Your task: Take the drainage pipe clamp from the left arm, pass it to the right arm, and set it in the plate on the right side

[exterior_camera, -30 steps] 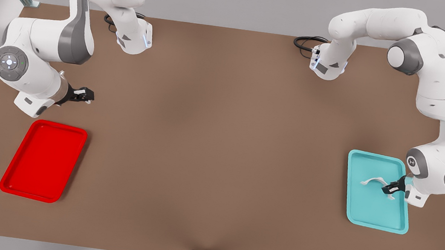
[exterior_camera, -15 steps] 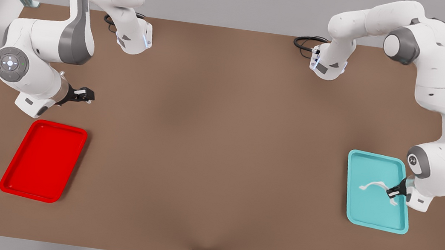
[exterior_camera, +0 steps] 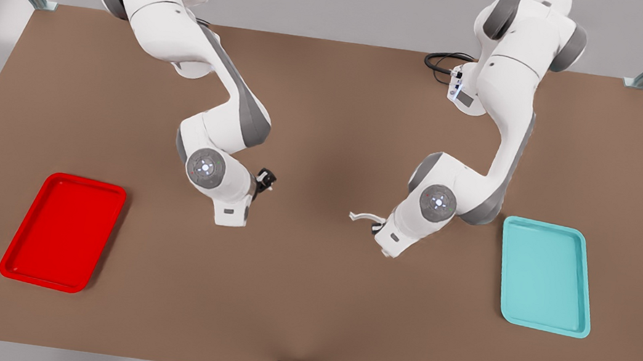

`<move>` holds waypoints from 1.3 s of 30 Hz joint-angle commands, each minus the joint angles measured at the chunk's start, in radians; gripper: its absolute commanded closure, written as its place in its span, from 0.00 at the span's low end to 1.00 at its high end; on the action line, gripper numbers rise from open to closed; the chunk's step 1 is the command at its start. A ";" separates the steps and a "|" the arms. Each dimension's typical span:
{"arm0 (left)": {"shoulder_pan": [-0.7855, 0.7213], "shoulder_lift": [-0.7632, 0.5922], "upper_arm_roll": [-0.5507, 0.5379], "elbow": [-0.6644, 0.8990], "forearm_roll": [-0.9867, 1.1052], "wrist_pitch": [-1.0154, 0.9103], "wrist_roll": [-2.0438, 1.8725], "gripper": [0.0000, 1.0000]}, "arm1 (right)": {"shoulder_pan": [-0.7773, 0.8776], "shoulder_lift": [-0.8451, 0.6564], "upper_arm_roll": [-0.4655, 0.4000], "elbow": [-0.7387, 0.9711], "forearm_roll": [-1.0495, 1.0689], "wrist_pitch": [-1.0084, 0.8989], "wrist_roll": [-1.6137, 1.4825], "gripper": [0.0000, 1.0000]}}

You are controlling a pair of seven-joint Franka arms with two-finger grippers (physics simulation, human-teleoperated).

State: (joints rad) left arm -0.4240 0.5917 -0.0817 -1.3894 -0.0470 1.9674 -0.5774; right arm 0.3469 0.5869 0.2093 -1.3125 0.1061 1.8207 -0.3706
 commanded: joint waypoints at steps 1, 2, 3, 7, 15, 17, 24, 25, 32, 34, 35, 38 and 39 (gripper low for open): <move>-0.051 0.045 -0.001 0.091 0.019 -0.100 -0.650 0.79 | 0.009 -0.007 0.004 -0.023 0.018 0.264 -0.646 0.00; -0.084 0.080 0.000 0.157 0.007 -0.139 -0.667 0.79 | 0.010 -0.012 0.005 -0.030 0.018 0.264 -0.691 0.00; -0.097 0.082 0.000 0.162 0.003 -0.144 -0.671 0.79 | 0.012 -0.012 0.005 -0.031 0.018 0.264 -0.728 0.00; -0.144 0.096 0.005 0.182 -0.057 -0.145 -0.722 0.79 | 0.035 -0.009 0.016 -0.062 0.018 0.293 -0.847 0.00; -0.156 0.126 0.003 0.230 -0.071 -0.163 -0.722 0.79 | 0.037 -0.068 0.048 -0.157 0.026 0.299 -0.970 0.00; -0.156 0.131 0.003 0.231 -0.071 -0.156 -0.722 0.79 | 0.043 -0.065 0.054 -0.178 0.026 0.333 -0.970 0.00; -0.160 0.149 0.003 0.253 -0.071 -0.150 -0.756 0.79 | 0.070 -0.019 0.062 -0.191 0.024 0.408 -0.955 0.00; -0.160 0.149 0.002 0.253 -0.071 -0.150 -0.756 0.79 | 0.076 -0.010 0.062 -0.189 0.021 0.416 -0.955 0.00; -0.162 0.154 0.003 0.267 -0.071 -0.151 -0.757 0.79 | 0.095 0.013 0.061 -0.188 0.015 0.450 -0.936 0.00; -0.163 0.154 0.002 0.270 -0.071 -0.150 -0.759 0.79 | 0.096 0.014 0.061 -0.189 0.015 0.450 -0.936 0.00; -0.163 0.160 0.003 0.274 -0.071 -0.150 -0.772 0.79 | 0.099 0.014 0.061 -0.189 0.015 0.456 -0.936 0.00; -0.163 0.163 0.002 0.274 -0.071 -0.150 -0.773 0.79 | 0.098 0.014 0.056 -0.191 0.015 0.456 -0.936 0.00; -0.163 0.163 0.002 0.274 -0.071 -0.148 -0.773 0.79 | 0.099 0.050 0.056 -0.177 0.014 0.457 -0.936 0.00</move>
State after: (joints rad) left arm -0.5875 0.7566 -0.0796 -1.1155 -0.1173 1.8167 -1.2449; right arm 0.4459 0.6242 0.2653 -1.4953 0.1196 2.2664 -1.1942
